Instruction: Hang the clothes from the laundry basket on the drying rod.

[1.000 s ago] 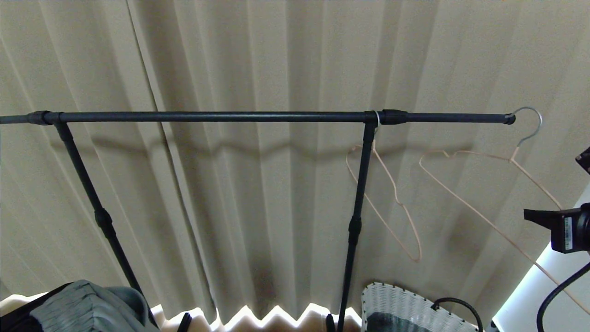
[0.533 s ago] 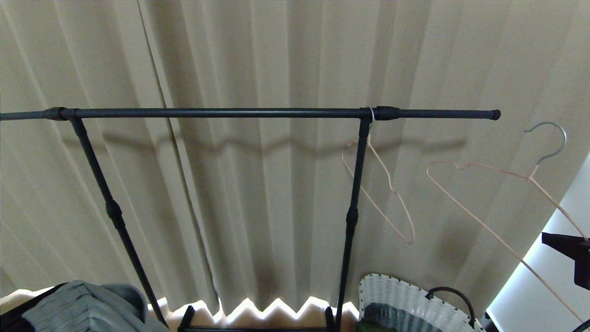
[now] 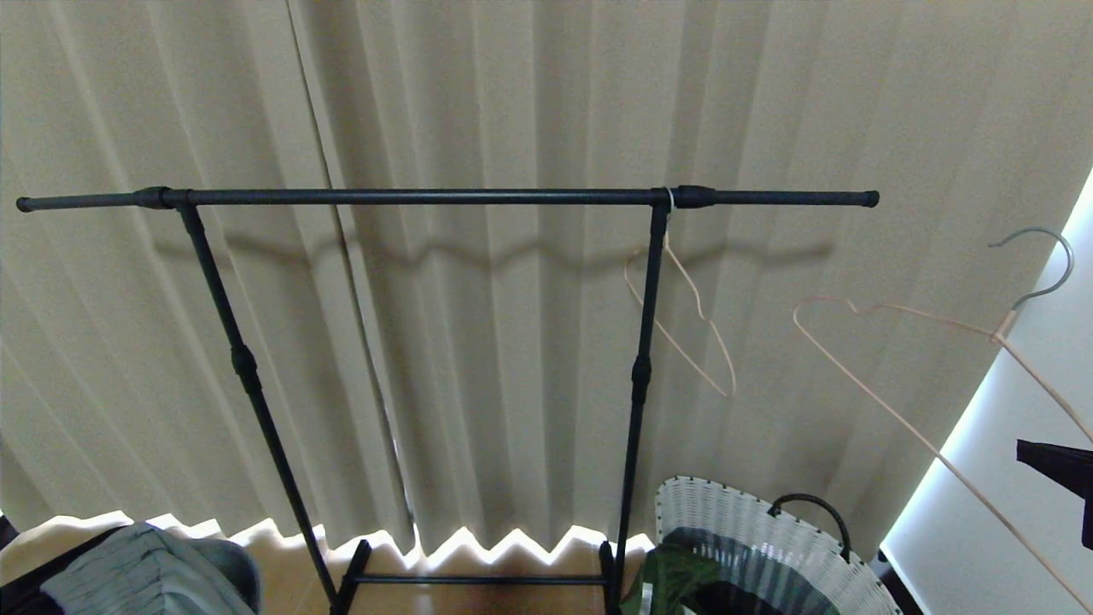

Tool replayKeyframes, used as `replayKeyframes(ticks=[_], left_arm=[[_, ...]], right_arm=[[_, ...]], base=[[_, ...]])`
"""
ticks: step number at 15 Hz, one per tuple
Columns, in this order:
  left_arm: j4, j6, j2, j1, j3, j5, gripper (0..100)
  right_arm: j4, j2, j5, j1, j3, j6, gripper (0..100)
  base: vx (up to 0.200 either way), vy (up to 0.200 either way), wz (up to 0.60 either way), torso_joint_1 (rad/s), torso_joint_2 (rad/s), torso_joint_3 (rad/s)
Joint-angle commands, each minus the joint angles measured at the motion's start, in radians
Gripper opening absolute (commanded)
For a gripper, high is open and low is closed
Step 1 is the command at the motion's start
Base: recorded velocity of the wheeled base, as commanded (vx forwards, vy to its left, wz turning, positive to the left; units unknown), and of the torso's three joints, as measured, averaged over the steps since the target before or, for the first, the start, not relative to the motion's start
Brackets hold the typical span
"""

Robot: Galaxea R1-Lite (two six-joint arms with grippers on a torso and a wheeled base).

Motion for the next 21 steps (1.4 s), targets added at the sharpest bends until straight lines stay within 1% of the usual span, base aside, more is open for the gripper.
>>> replayKeyframes(ticks=[1, 3, 5, 6, 11, 12, 14, 16, 18, 20, 21], left_arm=[[-0.001, 0.0, 0.0, 0.0, 0.0, -0.001, 0], [0.001, 0.0, 0.0, 0.0, 0.0, -0.001, 0], [0.002, 0.0, 0.0, 0.0, 0.0, -0.001, 0], [0.002, 0.0, 0.0, 0.0, 0.0, -0.001, 0], [0.004, 0.003, 0.0, 0.0, 0.0, -0.001, 0], [0.004, 0.003, -0.002, 0.0, 0.0, 0.001, 0], [0.004, 0.003, -0.002, 0.0, 0.0, 0.001, 0], [0.004, 0.003, -0.002, 0.0, 0.002, 0.001, 0], [0.004, 0.003, -0.003, 0.0, 0.002, 0.001, 0], [0.005, 0.003, -0.005, 0.0, 0.008, -0.001, 0], [0.002, 0.005, -0.008, -0.001, 0.02, -0.001, 0]], right_arm=[[0.0, -0.011, 0.001, 0.0, 0.009, 0.0, 0], [-0.002, -0.02, 0.01, 0.0, 0.009, 0.001, 0], [-0.002, -0.048, 0.066, 0.0, 0.008, 0.012, 0], [-0.002, -0.063, 0.079, 0.0, 0.006, 0.023, 0], [-0.002, -0.086, 0.095, 0.002, 0.003, 0.03, 0], [-0.012, -0.091, 0.108, 0.003, 0.005, 0.04, 0], [-0.077, -0.091, 0.151, 0.003, 0.014, 0.058, 0], [-0.081, -0.092, 0.164, 0.003, 0.02, 0.063, 0], [-0.081, -0.094, 0.174, 0.014, 0.031, 0.064, 0], [-0.081, -0.094, 0.176, 0.069, 0.055, 0.06, 0], [-0.077, -0.092, 0.176, 0.091, 0.063, 0.06, 0]], base=[[0.0, 0.0, 0.0, 0.0, 0.0, 0.0], [0.0, 0.0, 0.0, 0.0, 0.0, 0.0], [0.0, 0.0, 0.0, 0.0, 0.0, 0.0], [0.0, 0.2, 0.0, 0.007, 0.0, -0.002], [0.0, 0.2, 0.0, 0.003, 0.0, 0.0], [0.0, 0.2, 0.0, 0.007, 0.0, 0.012], [0.0, 0.2, 0.0, 0.0, 0.0, 0.002], [0.0, 0.2, 0.0, 0.0, 0.0, 0.0], [0.0, 0.2, 0.0, 0.002, 0.0, 0.0], [0.0, 0.2, 0.0, 0.002, 0.0, 0.007], [0.0, 0.0, 0.0, 0.0, 0.0, 0.0]])
